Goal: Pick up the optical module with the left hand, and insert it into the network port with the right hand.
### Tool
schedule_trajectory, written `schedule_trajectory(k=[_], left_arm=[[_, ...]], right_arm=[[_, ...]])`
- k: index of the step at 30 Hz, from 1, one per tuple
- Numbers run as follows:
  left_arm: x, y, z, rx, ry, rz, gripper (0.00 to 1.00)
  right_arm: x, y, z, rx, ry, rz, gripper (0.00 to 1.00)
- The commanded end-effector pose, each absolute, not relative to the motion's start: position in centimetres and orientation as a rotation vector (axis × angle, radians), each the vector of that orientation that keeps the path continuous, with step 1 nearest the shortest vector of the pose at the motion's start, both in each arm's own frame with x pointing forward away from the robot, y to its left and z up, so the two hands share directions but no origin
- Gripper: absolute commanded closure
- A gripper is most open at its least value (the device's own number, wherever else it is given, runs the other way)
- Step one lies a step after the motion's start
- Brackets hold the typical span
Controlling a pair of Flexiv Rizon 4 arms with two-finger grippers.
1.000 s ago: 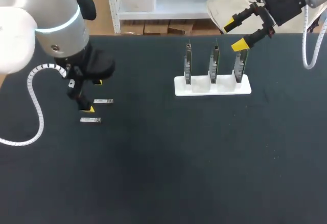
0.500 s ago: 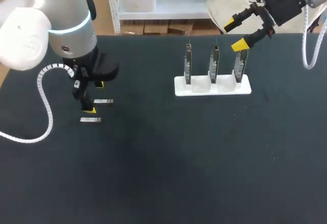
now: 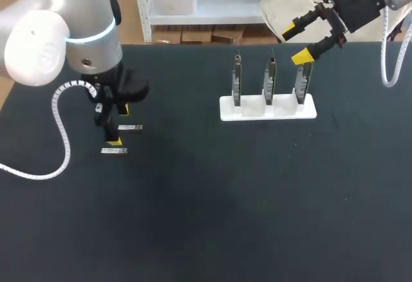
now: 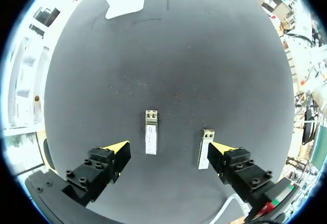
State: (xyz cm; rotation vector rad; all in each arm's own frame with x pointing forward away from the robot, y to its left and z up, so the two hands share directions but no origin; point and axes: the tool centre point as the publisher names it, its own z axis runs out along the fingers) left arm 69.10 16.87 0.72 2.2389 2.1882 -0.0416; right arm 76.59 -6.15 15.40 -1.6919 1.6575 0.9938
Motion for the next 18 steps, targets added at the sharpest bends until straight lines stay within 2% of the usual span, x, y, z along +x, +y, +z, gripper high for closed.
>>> schedule_trajectory(k=[1, 18], left_arm=[[69.7, 17.3, 0.2, 2.234, 2.195, -0.058, 0.0], [71.0, 17.4, 0.1, 2.219, 2.205, -0.019, 0.0]], right_arm=[[76.5, -6.2, 15.4, -1.69, 1.655, 0.991, 0.0], [76.5, -6.2, 15.4, -1.69, 1.655, 0.991, 0.0]])
